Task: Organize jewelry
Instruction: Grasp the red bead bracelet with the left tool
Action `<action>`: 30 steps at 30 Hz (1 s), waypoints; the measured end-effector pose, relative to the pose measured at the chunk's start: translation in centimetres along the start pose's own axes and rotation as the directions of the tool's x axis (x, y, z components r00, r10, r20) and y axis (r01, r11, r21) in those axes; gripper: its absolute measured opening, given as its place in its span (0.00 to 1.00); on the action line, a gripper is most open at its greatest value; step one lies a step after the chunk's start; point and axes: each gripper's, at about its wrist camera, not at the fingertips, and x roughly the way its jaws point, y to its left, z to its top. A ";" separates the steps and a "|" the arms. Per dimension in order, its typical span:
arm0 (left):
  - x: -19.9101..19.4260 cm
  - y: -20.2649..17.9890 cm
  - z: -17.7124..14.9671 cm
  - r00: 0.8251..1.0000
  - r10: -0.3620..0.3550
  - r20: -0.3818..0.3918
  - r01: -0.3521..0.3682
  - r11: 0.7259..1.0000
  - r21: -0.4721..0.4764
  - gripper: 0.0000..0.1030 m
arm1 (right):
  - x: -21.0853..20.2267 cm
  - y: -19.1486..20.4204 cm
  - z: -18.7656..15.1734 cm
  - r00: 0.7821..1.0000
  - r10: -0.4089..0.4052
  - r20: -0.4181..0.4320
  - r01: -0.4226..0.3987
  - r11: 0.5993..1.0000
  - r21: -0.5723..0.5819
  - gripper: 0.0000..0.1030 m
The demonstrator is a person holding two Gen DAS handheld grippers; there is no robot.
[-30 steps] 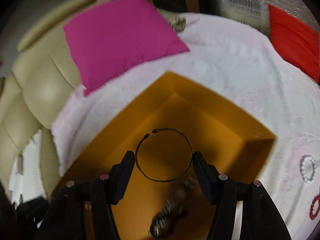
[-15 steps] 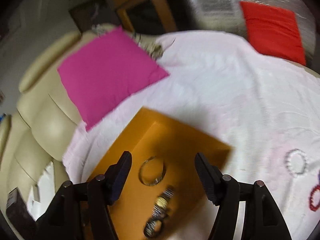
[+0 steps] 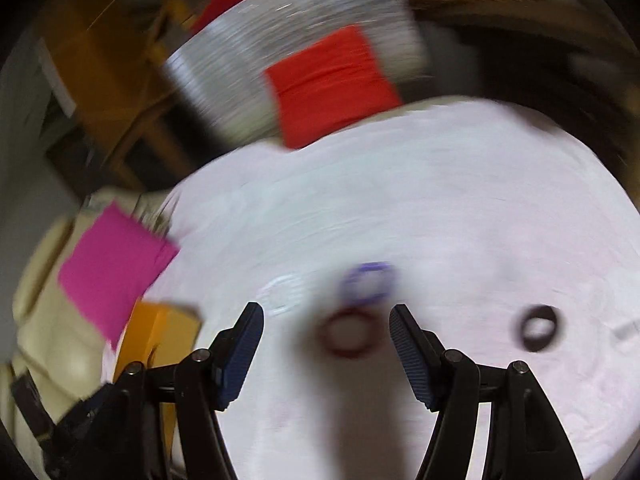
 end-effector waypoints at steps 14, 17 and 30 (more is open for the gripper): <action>9.6 -12.6 1.7 0.972 -0.232 -0.041 0.234 0.968 0.094 0.52 | -1.9 -12.3 1.9 1.000 0.008 0.020 -0.013 0.965 0.262 0.67; 11.2 -14.4 2.0 0.958 -0.277 -0.073 0.283 0.954 0.101 0.54 | -1.7 -13.8 1.7 1.000 0.022 -0.001 -0.021 0.955 0.295 0.66; 15.7 -18.2 1.7 0.942 -0.302 -0.149 0.322 0.936 0.139 0.65 | 2.7 -10.3 1.8 0.998 0.004 -0.066 0.010 0.977 0.211 0.57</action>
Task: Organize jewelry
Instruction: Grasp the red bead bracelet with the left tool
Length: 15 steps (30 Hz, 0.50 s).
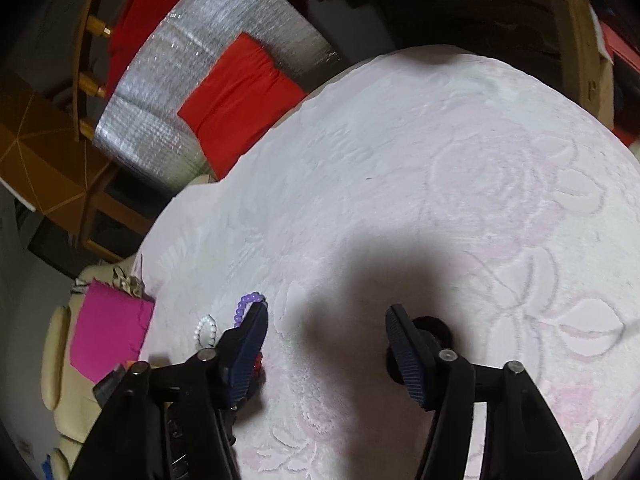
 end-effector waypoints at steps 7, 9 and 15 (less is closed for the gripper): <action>-0.6 0.6 -0.2 0.999 -0.042 -0.022 0.042 0.999 -0.012 0.09 | 4.1 3.1 -0.1 0.999 -0.007 -0.046 0.004 0.998 -0.058 0.43; -0.7 0.8 -0.2 0.998 -0.053 -0.031 0.052 0.998 -0.021 0.09 | 5.2 4.2 -0.3 0.998 -0.001 -0.057 -0.004 0.996 -0.087 0.43; -3.0 2.1 -0.3 0.998 -0.066 -0.003 0.066 0.996 -0.060 0.09 | 8.4 7.5 -0.9 0.997 -0.032 -0.068 0.020 0.986 -0.166 0.43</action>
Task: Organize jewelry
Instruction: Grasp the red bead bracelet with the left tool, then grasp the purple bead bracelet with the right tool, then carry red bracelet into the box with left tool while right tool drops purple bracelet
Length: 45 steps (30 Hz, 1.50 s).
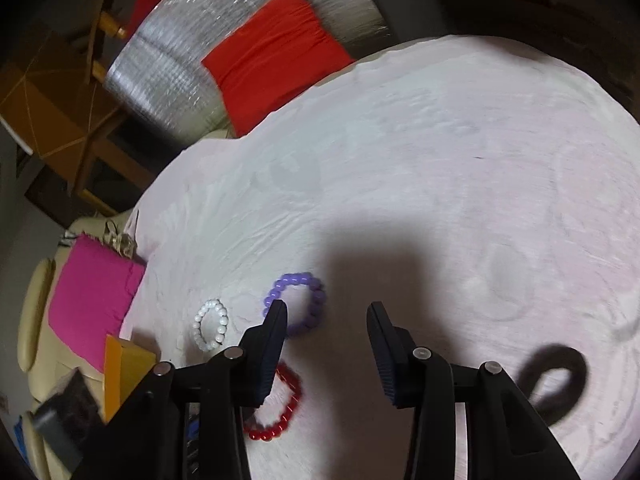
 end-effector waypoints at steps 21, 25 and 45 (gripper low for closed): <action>-4.5 2.4 0.9 0.993 0.043 0.110 -0.039 0.999 -0.034 0.09 | 1.0 2.1 -0.5 0.983 -0.171 0.065 0.178 0.975 -0.134 0.10; -4.7 2.6 1.1 0.989 0.066 0.129 -0.064 0.998 -0.023 0.09 | -1.1 1.6 -0.4 0.983 -0.146 0.111 0.159 0.980 -0.118 0.10; -17.8 4.0 -2.2 0.936 0.195 0.294 -0.175 0.980 -0.093 0.09 | -8.1 6.8 -3.2 0.974 0.069 0.214 -0.027 0.981 -0.194 0.10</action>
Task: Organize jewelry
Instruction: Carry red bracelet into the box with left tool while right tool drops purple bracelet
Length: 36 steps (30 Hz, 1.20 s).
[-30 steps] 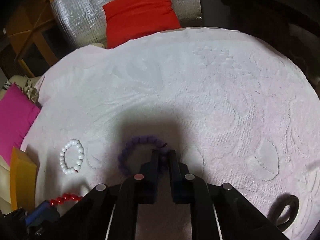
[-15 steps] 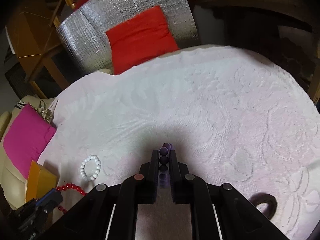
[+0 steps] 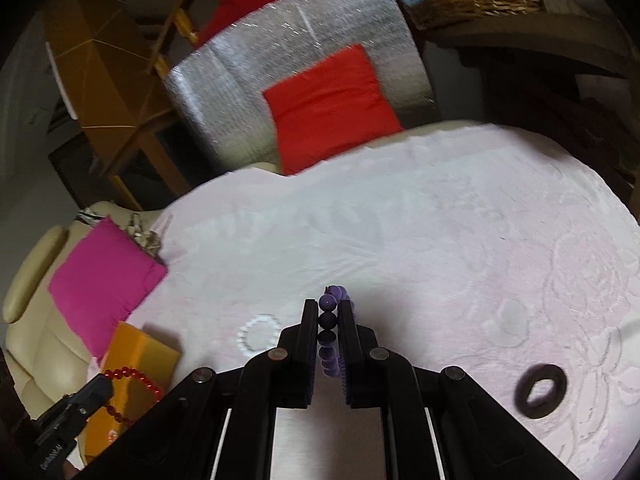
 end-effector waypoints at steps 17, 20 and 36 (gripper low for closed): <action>-15.9 14.1 -3.9 0.955 0.278 0.101 -0.262 0.954 -0.146 0.09 | -1.3 16.4 -5.6 0.950 0.303 -0.070 -0.311 0.937 -0.160 0.10; -16.3 16.1 -6.0 0.962 0.266 0.063 -0.251 0.952 -0.177 0.09 | -0.3 20.1 -7.0 0.927 0.350 -0.136 -0.370 0.913 -0.170 0.10; -10.7 19.0 -13.5 0.985 0.100 -0.144 -0.136 0.953 -0.270 0.09 | 11.9 34.9 -15.6 0.790 0.275 -0.548 -0.450 0.867 -0.215 0.10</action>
